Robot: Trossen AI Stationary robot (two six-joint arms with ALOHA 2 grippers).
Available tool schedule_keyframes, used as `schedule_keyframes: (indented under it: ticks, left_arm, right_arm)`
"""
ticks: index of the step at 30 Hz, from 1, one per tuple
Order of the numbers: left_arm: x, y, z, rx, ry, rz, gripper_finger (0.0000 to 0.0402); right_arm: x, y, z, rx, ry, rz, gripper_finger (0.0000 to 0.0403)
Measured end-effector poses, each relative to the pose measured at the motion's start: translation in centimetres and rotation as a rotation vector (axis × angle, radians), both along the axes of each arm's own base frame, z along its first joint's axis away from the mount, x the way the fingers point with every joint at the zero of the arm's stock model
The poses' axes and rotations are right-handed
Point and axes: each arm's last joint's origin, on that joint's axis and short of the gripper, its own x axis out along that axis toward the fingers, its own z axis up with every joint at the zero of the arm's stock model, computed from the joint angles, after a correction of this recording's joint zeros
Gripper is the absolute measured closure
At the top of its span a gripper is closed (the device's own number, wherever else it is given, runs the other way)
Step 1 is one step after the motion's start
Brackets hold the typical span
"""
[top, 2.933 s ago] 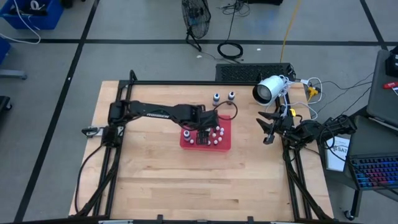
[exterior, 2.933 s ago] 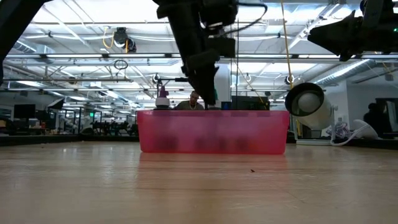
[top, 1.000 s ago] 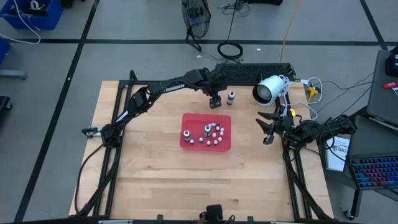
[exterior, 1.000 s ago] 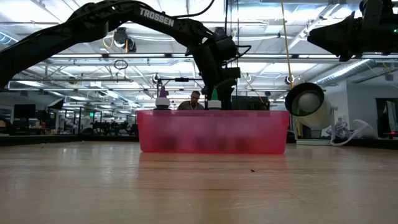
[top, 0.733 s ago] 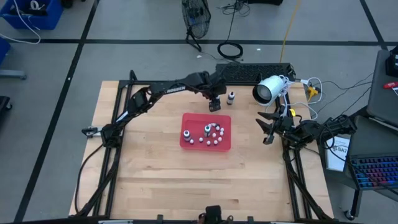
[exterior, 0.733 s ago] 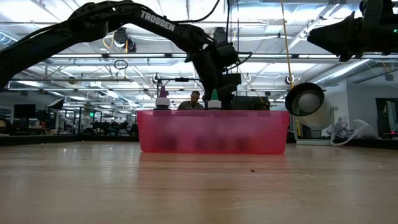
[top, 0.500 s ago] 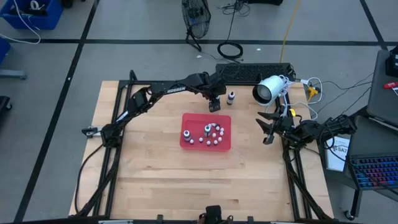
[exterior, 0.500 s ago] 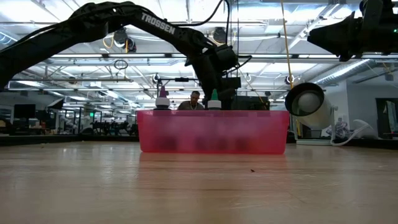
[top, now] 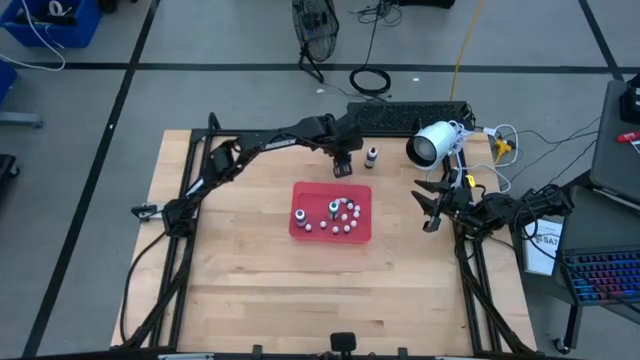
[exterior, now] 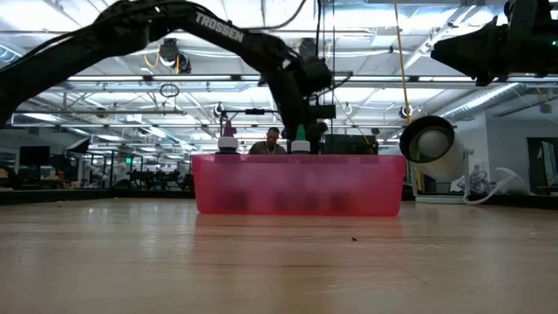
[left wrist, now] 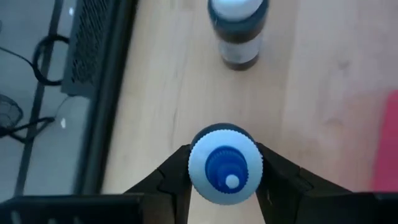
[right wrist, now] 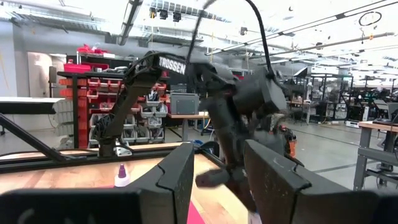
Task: Pick & Place food coloring
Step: Put the large blue food coloring bottle into the red bin
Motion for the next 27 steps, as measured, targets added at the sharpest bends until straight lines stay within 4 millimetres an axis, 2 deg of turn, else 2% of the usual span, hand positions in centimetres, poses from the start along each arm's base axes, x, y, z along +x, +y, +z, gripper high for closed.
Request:
schedule_keyframes:
  ticks: [6,11,14,17,20,27]
  left_arm:
    - [-2.5,-2.6,6.3,-0.002,0.008,-0.035,0.0261]
    - [-6.2,-6.4,12.0,-0.033,0.053,-0.045,0.0261]
    - [-7.9,-8.8,14.3,-0.047,0.036,-0.056,0.0261]
    - [-9.1,-10.5,14.8,-0.073,0.014,-0.081,0.0261]
    - [-10.4,-11.4,13.9,-0.089,-0.008,-0.082,0.0262]
    - [-12.4,-11.4,8.0,-0.183,-0.151,-0.102,0.0262]
  right_arm:
    - [0.0,0.0,0.0,0.000,0.000,0.000,0.0271]
    - [0.0,0.0,0.0,0.000,-0.001,0.000,0.0271]
    - [0.0,0.0,0.0,0.001,-0.002,0.000,0.0271]
    - [0.0,0.0,0.0,0.001,-0.002,0.000,0.0271]
    - [0.0,0.0,0.0,0.001,-0.001,0.000,0.0271]
    - [0.0,0.0,0.0,0.000,-0.001,0.000,0.0271]
